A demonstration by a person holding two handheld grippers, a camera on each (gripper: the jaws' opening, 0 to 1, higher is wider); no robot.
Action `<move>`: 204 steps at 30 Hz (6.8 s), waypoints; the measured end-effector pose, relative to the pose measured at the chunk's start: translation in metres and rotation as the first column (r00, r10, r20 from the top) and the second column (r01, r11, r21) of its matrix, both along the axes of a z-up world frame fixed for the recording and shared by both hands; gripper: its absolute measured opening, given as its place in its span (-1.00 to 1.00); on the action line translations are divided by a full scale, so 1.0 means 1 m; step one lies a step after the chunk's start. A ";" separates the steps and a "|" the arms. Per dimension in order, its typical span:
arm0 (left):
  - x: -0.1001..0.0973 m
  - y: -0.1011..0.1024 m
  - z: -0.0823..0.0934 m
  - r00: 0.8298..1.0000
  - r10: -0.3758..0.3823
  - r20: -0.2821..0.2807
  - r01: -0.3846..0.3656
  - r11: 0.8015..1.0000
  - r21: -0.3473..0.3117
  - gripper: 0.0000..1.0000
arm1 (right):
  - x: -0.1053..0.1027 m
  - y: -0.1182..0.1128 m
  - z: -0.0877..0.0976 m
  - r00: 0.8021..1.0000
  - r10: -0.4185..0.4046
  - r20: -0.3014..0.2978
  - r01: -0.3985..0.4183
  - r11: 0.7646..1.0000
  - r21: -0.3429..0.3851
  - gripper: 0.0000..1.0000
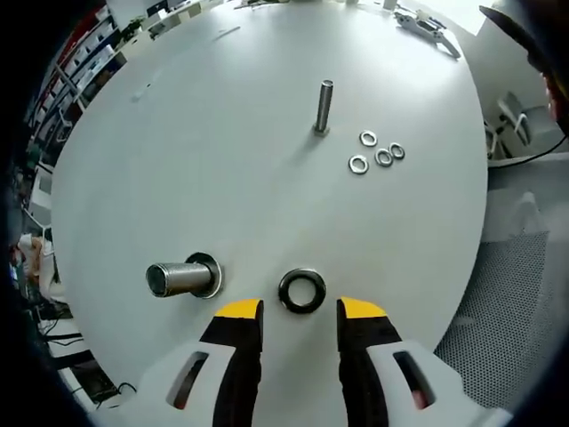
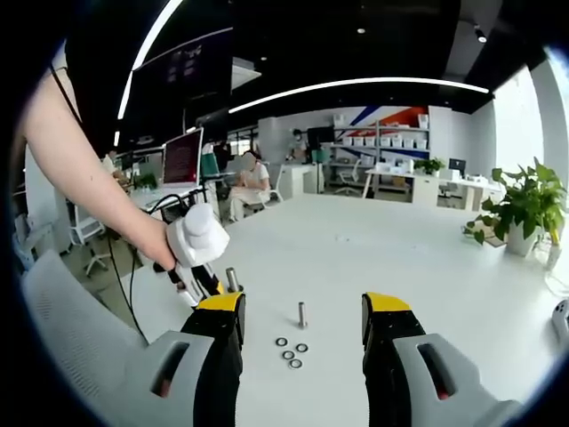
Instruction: Place the washer onto the threaded stud by aligning its center hole with the stud, sliding it down to the base, and recovering from edge contact or off-axis alignment until the washer reaches the visible bottom stop.
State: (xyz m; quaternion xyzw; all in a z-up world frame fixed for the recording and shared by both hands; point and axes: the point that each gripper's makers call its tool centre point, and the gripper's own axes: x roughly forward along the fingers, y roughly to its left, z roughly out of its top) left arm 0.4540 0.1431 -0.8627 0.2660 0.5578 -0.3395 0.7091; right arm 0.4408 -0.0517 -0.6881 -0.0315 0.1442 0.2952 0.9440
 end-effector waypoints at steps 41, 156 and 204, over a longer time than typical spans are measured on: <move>0.001 -0.006 -0.013 0.999 -0.039 -0.031 0.041 0.998 0.055 -0.49 | 0.001 -0.001 -0.003 1.000 -0.005 -0.015 0.005 1.000 0.005 0.10; 0.068 0.035 0.055 0.993 -0.023 0.112 0.012 0.996 0.091 -0.62 | -0.001 0.000 -0.013 0.999 0.010 -0.039 -0.011 0.999 -0.034 0.09; 0.069 0.041 0.058 0.987 0.011 0.157 -0.025 0.996 0.090 -0.60 | -0.002 0.000 -0.012 0.999 0.012 -0.035 -0.013 0.999 -0.041 0.09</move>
